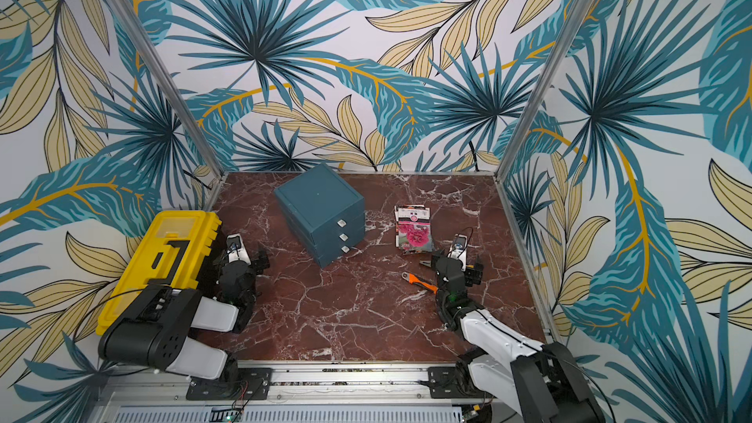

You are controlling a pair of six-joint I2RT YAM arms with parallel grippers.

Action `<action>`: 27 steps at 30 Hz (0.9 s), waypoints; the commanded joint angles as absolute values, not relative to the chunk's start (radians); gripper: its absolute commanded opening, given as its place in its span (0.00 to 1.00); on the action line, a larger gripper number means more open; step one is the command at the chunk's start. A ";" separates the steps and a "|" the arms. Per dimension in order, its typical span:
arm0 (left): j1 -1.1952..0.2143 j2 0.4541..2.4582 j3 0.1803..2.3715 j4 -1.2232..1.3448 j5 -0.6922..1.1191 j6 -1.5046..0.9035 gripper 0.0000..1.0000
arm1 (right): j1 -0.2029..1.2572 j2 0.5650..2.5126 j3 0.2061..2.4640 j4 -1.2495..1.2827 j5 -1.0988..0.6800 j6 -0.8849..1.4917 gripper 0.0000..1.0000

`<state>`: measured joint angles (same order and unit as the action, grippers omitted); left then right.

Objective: Take the seed bags out of the drawer
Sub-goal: Reset both arms

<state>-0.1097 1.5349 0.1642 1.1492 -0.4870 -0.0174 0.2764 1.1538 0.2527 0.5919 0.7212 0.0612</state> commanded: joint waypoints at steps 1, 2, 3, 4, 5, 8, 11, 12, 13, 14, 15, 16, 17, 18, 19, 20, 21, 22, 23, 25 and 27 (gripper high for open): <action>-0.094 1.507 0.229 1.201 -0.376 0.017 1.00 | 0.232 1.268 0.292 0.839 0.619 0.013 1.00; -0.088 1.506 0.232 1.185 -0.348 0.016 1.00 | 0.220 1.310 0.307 0.870 0.579 -0.006 1.00; -0.081 1.519 0.229 1.196 -0.326 0.014 1.00 | 0.216 1.338 0.332 0.861 0.564 -0.019 1.00; -0.076 1.551 0.220 1.235 -0.322 0.006 1.00 | 0.200 1.376 0.341 0.883 0.532 -0.022 0.99; -0.062 1.593 0.210 1.310 -0.297 0.002 1.00 | 0.181 1.418 0.337 0.932 0.502 -0.017 0.99; -0.056 1.603 0.215 1.314 -0.294 0.002 1.00 | 0.143 1.468 0.351 0.954 0.451 -0.006 0.99; -0.052 1.588 0.259 1.216 -0.304 -0.006 1.00 | 0.112 1.495 0.382 0.897 0.405 0.037 0.99; -0.047 1.604 0.275 1.217 -0.301 -0.004 1.00 | 0.106 1.537 0.374 0.977 0.388 0.014 1.00; -0.046 1.590 0.296 1.157 -0.299 -0.009 1.00 | 0.099 1.532 0.374 0.960 0.376 0.018 1.00; -0.045 1.572 0.325 1.070 -0.300 -0.017 1.00 | 0.097 1.506 0.391 0.882 0.374 0.044 0.99; -0.044 1.572 0.347 1.030 -0.300 -0.020 1.00 | 0.094 1.508 0.390 0.890 0.368 0.043 1.00; -0.040 1.580 0.355 1.031 -0.298 -0.018 1.00 | 0.094 1.521 0.383 0.928 0.367 0.030 1.00; -0.032 1.584 0.352 1.045 -0.289 -0.023 1.00 | 0.093 1.521 0.384 0.921 0.365 0.034 0.99; -0.027 1.578 0.356 1.021 -0.285 -0.031 1.00 | 0.087 1.515 0.390 0.901 0.360 0.043 1.00; -0.017 1.575 0.357 1.017 -0.273 -0.040 1.00 | 0.078 1.514 0.393 0.894 0.350 0.052 0.99; -0.009 1.577 0.354 1.026 -0.259 -0.045 1.00 | 0.074 1.514 0.391 0.898 0.345 0.053 0.99; 0.001 1.573 0.353 1.017 -0.247 -0.054 1.00 | 0.073 1.514 0.391 0.895 0.344 0.052 1.00; 0.003 1.572 0.353 1.019 -0.245 -0.055 1.00 | 0.073 1.513 0.391 0.894 0.345 0.054 1.00; 0.003 1.574 0.352 1.025 -0.245 -0.054 1.00 | 0.072 1.513 0.391 0.895 0.346 0.052 1.00; 0.003 1.573 0.353 1.022 -0.245 -0.055 1.00 | 0.074 1.508 0.387 0.897 0.347 0.052 1.00; 0.003 1.573 0.353 1.020 -0.245 -0.055 1.00 | 0.074 1.510 0.388 0.898 0.347 0.052 1.00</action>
